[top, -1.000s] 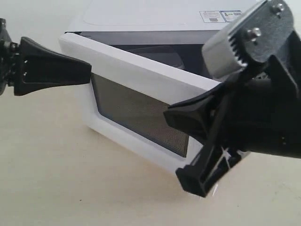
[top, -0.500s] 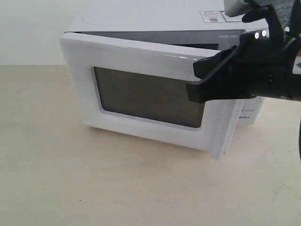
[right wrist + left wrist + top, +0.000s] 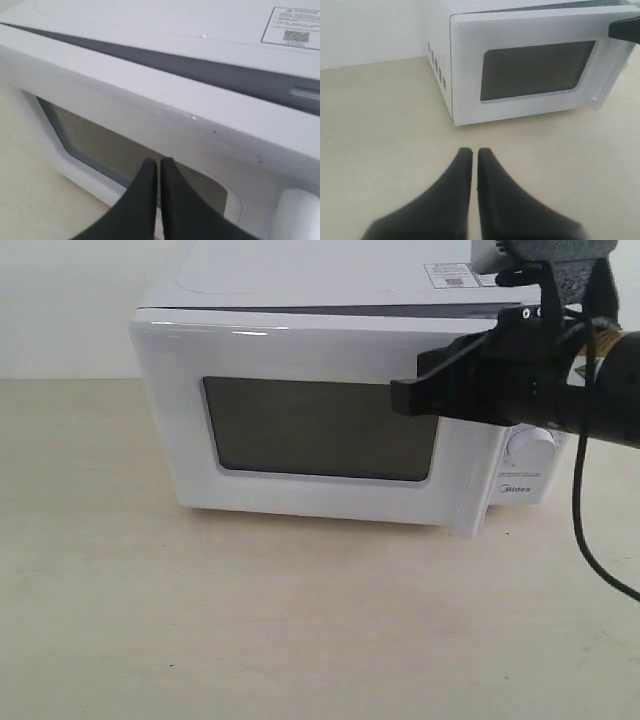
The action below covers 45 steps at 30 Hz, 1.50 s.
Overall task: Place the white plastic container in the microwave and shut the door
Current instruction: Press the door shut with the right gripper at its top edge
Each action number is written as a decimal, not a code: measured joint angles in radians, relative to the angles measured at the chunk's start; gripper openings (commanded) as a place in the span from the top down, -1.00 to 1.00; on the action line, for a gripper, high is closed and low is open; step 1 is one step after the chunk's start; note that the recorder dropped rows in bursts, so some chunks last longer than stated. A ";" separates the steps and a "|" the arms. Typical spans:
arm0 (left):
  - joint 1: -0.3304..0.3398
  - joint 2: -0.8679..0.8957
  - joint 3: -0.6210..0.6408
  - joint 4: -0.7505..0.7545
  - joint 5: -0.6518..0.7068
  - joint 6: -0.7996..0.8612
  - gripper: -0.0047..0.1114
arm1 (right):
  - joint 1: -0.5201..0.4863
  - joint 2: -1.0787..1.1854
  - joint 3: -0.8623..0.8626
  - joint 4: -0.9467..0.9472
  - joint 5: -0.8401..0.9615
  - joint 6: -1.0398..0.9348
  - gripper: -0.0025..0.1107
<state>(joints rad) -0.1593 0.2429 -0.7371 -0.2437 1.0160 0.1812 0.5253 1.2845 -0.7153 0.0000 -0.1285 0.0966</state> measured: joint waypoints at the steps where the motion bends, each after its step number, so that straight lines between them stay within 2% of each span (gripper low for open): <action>1: 0.000 -0.026 0.010 0.007 0.000 -0.014 0.84 | -0.004 0.004 0.000 0.009 -0.013 -0.003 0.96; 12: 0.000 -0.204 0.047 0.114 -0.004 -0.102 0.84 | -0.089 0.054 0.000 0.116 -0.055 -0.034 0.96; 20: 0.000 -0.213 0.047 0.125 0.026 -0.102 0.84 | -0.091 0.054 0.000 0.162 -0.107 -0.080 0.96; 27: 0.000 -0.213 0.047 0.125 0.026 -0.102 0.84 | -0.091 0.054 0.000 0.286 -0.139 -0.184 0.96; 34: 0.000 -0.213 0.047 0.146 0.026 -0.102 0.84 | -0.091 0.054 0.000 0.297 -0.088 -0.249 0.96; 45: 0.000 -0.213 0.047 0.148 0.026 -0.102 0.84 | -0.093 0.120 -0.019 0.300 -0.111 -0.280 0.96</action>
<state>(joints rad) -0.1593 0.0303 -0.6900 -0.0953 1.0419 0.0794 0.4321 1.4043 -0.7344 0.2999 -0.2396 -0.1833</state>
